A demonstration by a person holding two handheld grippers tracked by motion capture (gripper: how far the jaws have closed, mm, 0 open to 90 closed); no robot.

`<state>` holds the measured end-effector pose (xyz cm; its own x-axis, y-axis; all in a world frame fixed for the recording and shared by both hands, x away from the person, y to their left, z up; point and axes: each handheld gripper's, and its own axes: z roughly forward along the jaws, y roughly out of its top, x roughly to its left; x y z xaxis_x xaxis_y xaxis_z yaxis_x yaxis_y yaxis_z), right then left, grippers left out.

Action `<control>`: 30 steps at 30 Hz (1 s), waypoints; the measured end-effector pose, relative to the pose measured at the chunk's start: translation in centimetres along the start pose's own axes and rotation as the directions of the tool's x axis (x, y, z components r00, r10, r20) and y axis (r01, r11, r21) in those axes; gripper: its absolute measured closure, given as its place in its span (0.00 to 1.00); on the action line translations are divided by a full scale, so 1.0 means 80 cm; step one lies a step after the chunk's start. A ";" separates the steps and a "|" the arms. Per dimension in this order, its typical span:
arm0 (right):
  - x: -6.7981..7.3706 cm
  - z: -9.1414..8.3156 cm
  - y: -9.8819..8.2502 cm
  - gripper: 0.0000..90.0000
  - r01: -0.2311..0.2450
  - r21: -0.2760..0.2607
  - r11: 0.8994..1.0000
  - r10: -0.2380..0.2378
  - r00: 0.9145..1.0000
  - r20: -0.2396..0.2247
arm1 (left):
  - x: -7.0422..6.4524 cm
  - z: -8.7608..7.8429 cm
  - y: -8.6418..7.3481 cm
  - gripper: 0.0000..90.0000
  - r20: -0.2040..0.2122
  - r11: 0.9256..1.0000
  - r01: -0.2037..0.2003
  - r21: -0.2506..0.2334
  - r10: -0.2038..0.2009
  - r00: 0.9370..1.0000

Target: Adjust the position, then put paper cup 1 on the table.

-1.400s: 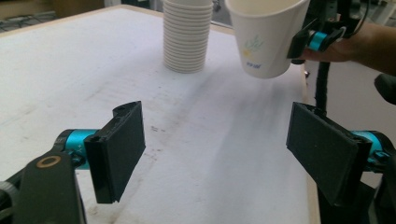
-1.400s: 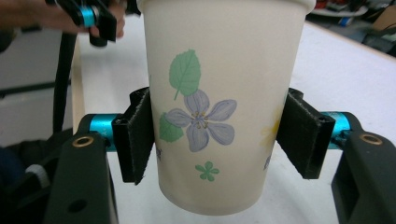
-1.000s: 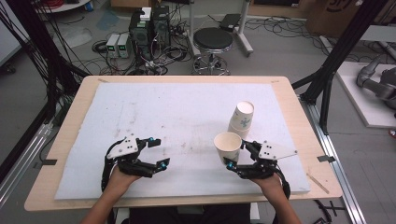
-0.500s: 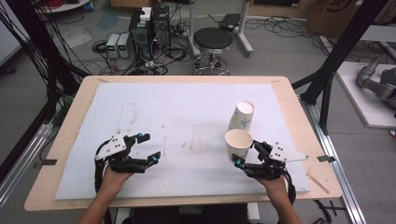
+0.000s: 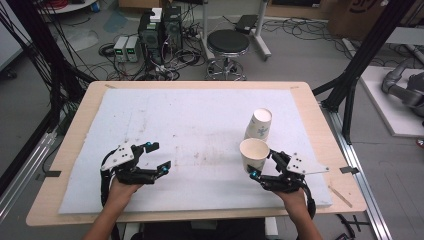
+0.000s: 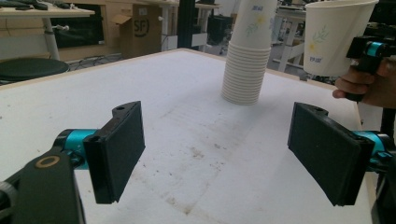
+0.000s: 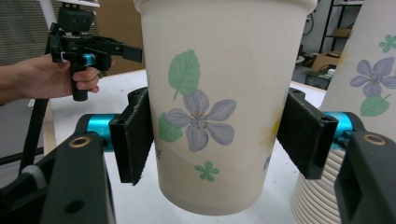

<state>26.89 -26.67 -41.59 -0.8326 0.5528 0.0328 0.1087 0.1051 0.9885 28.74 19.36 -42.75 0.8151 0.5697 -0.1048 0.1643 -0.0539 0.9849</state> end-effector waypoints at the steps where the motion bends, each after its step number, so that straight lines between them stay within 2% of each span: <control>1: 0.000 0.001 0.000 0.36 0.001 0.001 1.000 -0.001 1.000 0.001 | 0.000 0.000 0.000 0.21 0.001 1.000 0.000 0.002 0.000 1.000; 12: 0.000 0.000 -0.002 0.36 0.001 0.012 1.000 -0.001 1.000 -0.001 | 0.001 0.000 -0.001 0.21 -0.003 1.000 0.002 0.002 -0.002 1.000; 17: -0.008 -0.007 -0.007 0.36 0.011 0.037 0.999 -0.011 1.000 0.004 | 0.002 0.001 -0.002 0.21 -0.007 1.000 0.002 0.007 -0.002 1.000; 20: -0.015 -0.010 -0.014 0.36 -0.012 0.058 0.998 0.012 1.000 0.008 | 0.002 0.002 -0.002 0.21 -0.009 1.000 0.003 0.008 -0.003 1.000; 23: -0.021 -0.004 -0.021 0.36 -0.037 0.067 0.997 0.037 0.999 0.008 | 0.002 0.002 -0.002 0.21 -0.012 1.000 0.006 0.010 -0.006 1.000; 30: -0.023 0.016 -0.025 0.36 -0.051 0.094 0.994 0.051 0.999 0.000 | 0.002 0.003 -0.003 0.21 -0.011 1.000 0.008 0.017 -0.008 1.000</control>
<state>28.92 -26.87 -43.85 -0.8260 0.5576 0.0829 0.2011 0.1541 0.9674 29.01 19.26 -43.03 0.8073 0.5795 -0.1113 0.1805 -0.0629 0.9816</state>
